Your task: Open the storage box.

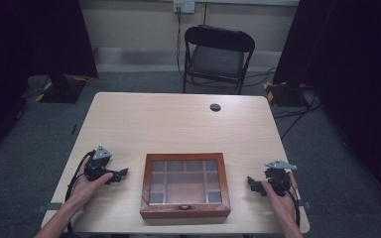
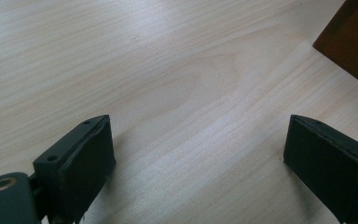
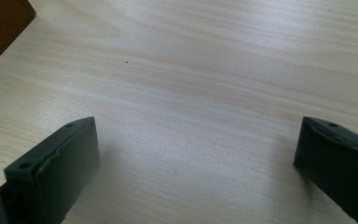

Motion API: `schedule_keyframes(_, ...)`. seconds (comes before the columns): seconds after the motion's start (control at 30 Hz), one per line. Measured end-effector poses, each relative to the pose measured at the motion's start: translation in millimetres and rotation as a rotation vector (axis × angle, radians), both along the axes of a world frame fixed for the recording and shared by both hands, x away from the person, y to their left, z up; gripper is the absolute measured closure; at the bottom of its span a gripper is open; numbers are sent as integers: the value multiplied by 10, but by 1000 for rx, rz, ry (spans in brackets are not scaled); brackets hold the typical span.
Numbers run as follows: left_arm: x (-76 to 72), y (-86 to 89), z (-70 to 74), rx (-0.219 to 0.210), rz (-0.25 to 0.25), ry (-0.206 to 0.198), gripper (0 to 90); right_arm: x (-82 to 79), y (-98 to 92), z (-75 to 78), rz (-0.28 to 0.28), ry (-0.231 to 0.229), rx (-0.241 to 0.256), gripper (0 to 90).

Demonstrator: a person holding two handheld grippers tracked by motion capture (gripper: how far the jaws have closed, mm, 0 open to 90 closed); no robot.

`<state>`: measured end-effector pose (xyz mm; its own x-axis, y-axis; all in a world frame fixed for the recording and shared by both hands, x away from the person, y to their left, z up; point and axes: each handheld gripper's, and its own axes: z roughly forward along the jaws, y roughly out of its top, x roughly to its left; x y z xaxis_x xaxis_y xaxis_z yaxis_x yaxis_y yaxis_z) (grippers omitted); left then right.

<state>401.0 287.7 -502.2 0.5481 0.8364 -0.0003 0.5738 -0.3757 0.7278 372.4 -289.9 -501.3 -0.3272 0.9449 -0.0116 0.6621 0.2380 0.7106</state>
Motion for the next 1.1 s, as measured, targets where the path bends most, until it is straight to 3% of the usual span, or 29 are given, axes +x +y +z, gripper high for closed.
schedule_keyframes(0.27, -8, -7, 24, 3, -2, 2, 139, 0, 0, 0, 0, 0, 0, 0)
schedule_keyframes(0.4, -11, -19, 56, 11, -8, 23, 189, 0, 0, 1, -1, 1, 1, 0)
schedule_keyframes(0.5, -19, -19, 119, -2, -16, 3, 197, 0, 0, 0, 0, 1, 1, 0)
schedule_keyframes(0.63, -94, -88, 235, -20, -70, -19, 217, 0, 0, 0, 0, 0, 0, 0)
schedule_keyframes(0.9, -193, -235, 388, -116, -112, -28, 259, 0, 0, 0, 0, 0, 0, 0)
schedule_keyframes(1.0, -229, -338, 436, -165, -149, -1, 266, 0, 0, 0, 0, 0, 0, 0)
schedule_keyframes(1.1, -243, -391, 462, -150, -178, -11, 292, 0, 0, 1, 0, 1, 0, 0)
